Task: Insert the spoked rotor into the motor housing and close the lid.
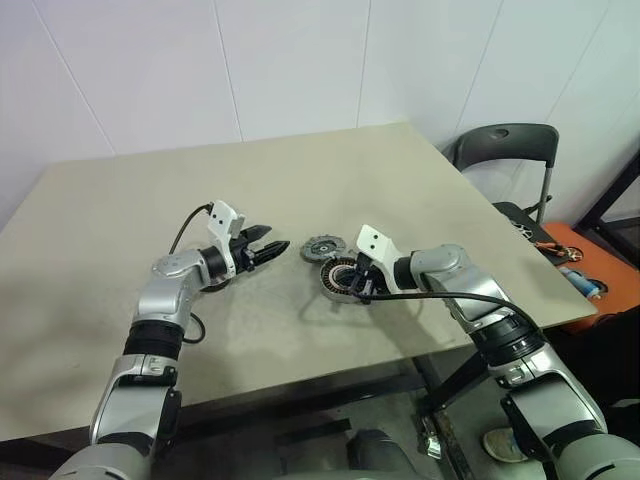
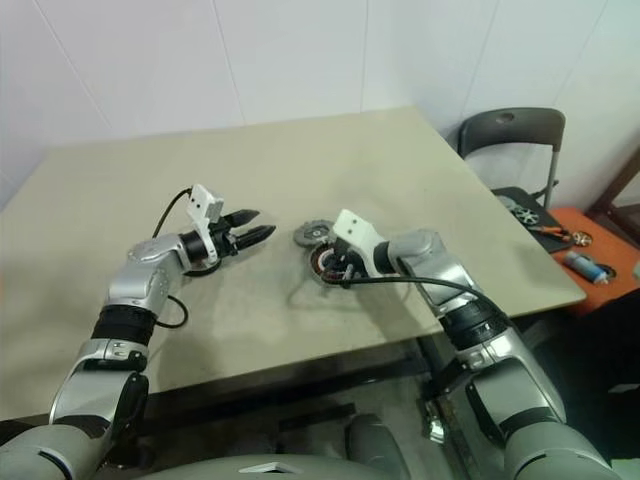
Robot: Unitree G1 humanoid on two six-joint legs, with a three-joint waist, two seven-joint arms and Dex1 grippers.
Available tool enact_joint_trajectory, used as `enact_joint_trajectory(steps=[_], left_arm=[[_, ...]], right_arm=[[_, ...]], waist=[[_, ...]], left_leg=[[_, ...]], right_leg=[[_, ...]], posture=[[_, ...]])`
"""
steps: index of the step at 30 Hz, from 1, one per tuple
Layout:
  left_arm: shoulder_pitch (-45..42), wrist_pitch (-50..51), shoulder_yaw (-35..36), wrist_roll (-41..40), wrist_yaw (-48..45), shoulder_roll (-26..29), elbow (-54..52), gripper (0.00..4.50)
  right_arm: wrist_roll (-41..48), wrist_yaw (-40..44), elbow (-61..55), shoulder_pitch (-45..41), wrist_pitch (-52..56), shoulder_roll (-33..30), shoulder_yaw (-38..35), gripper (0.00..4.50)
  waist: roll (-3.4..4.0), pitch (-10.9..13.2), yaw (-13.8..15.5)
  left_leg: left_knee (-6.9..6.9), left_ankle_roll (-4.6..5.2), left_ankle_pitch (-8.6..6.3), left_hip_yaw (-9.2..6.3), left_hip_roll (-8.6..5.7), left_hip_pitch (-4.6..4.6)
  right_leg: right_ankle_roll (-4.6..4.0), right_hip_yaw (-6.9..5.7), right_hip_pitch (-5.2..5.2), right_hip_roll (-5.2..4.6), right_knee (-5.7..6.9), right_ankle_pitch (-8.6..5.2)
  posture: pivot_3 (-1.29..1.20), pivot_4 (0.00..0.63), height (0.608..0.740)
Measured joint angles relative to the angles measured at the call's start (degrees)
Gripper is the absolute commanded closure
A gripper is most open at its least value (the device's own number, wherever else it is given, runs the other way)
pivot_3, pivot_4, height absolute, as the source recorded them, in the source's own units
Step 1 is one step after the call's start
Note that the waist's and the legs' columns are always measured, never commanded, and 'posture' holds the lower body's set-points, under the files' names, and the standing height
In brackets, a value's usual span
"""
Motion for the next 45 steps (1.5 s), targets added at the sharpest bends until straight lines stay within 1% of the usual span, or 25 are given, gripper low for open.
enact_joint_trajectory(steps=[6, 12, 19, 27, 41, 45], left_arm=[[0.0, 0.02, -0.19, 0.0, 0.21, -0.03, -0.23, 1.15], [0.54, 1.08, -0.68, -0.03, -0.18, -0.02, -3.55, 1.15], [1.37, 2.65, -0.68, -0.12, -0.34, 0.09, -6.36, 1.15], [2.1, 2.95, -0.68, -0.12, -0.12, 0.11, -6.61, 1.15], [2.64, 3.0, -0.76, -0.09, 0.08, -0.05, -6.59, 1.15], [2.62, 2.9, -0.88, -0.08, 0.07, -0.1, -6.47, 1.15]], right_arm=[[-1.59, -0.01, 2.13, -0.01, -2.34, -0.26, 0.0, 4.46], [-3.39, -0.43, 4.31, -0.07, -5.55, 0.03, -0.01, 4.46], [-4.31, -0.79, 6.03, -0.68, -6.78, 1.78, -0.05, 4.46], [-6.25, -2.36, 6.61, -0.7, -8.43, 3.58, -0.04, 4.46], [-7.71, -1.76, 6.58, -0.13, -10.17, 0.3, -0.93, 4.46], [-7.92, -1.98, 6.52, -0.06, -10.15, 0.36, -1.06, 4.46]], waist=[[0.0, 0.0, -0.01], [-0.01, -0.01, -0.03], [-0.01, -0.01, -0.05], [-0.01, -0.01, -0.03], [-0.01, -0.01, 0.0], [-0.01, -0.01, -0.01]], left_leg=[[-0.01, 0.0, 0.0, 0.0, 0.0, -0.01], [0.0, 0.0, 0.0, 0.0, 0.0, 0.01], [0.01, 0.0, 0.0, 0.0, 0.0, 0.09], [0.01, 0.0, 0.0, 0.0, 0.0, 0.08], [0.01, 0.0, 0.0, 0.0, 0.0, 0.07], [0.01, 0.0, 0.0, 0.0, 0.0, 0.08]], right_leg=[[-0.01, 0.0, 0.0, 0.0, -0.01, 0.0], [-0.01, 0.0, 0.02, 0.0, 0.0, 0.0], [0.0, 0.01, 0.08, 0.0, 0.04, 0.0], [-0.01, 0.01, 0.07, 0.0, 0.03, 0.01], [-0.01, 0.01, 0.08, 0.0, 0.01, 0.0], [-0.01, 0.01, 0.08, 0.0, 0.02, 0.0]], posture=[[0.0, 0.0, 0.74], [0.0, 0.0, 0.74], [0.0, 0.0, 0.74], [0.0, 0.0, 0.74], [0.0, 0.0, 0.74], [0.0, 0.0, 0.74]])
